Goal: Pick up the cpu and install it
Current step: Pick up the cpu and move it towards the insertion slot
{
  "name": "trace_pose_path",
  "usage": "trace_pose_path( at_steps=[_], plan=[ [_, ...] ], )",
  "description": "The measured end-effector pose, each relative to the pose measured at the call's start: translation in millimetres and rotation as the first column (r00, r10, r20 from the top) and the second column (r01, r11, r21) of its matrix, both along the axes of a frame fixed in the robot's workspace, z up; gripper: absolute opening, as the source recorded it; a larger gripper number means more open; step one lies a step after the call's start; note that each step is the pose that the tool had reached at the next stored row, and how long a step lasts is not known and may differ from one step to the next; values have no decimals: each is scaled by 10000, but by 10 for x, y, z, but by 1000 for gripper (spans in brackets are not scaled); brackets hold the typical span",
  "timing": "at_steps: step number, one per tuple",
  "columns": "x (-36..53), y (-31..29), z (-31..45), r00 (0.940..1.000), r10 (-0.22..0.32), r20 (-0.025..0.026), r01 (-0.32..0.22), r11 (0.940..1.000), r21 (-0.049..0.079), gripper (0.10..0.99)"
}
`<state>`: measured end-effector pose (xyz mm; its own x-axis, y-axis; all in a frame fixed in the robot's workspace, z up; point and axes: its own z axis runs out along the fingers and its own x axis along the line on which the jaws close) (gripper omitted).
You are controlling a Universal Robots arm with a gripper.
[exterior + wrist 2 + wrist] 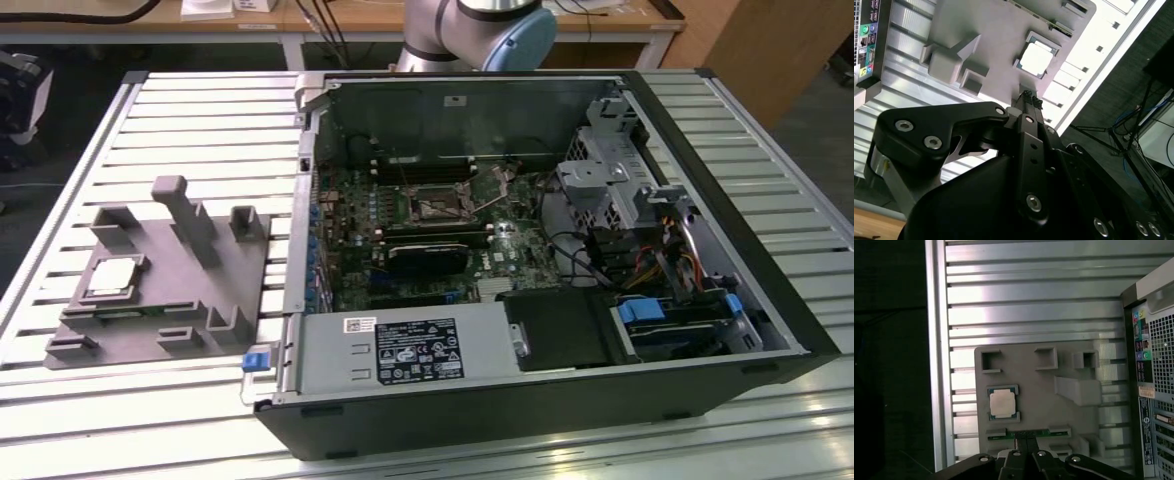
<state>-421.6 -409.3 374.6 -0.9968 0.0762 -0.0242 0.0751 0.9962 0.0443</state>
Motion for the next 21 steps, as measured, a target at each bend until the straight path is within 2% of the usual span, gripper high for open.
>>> trace_pose_path(
  at_steps=[13,14,15,17,18,20,21],
  plan=[
    [0,-1,-118,10000,0,0,0,10000,0,114],
    [0,-1,-130,10000,-1,0,1,10000,0,169],
    [0,-1,-144,10000,0,-1,0,10000,0,169],
    [0,-3,-175,10000,0,0,0,10000,0,290],
    [0,-3,-191,10000,0,0,0,10000,0,290],
    [0,-3,-219,10000,-1,-1,1,10000,1,408],
    [0,-3,-231,10000,0,0,0,10000,-1,408]
  ],
)
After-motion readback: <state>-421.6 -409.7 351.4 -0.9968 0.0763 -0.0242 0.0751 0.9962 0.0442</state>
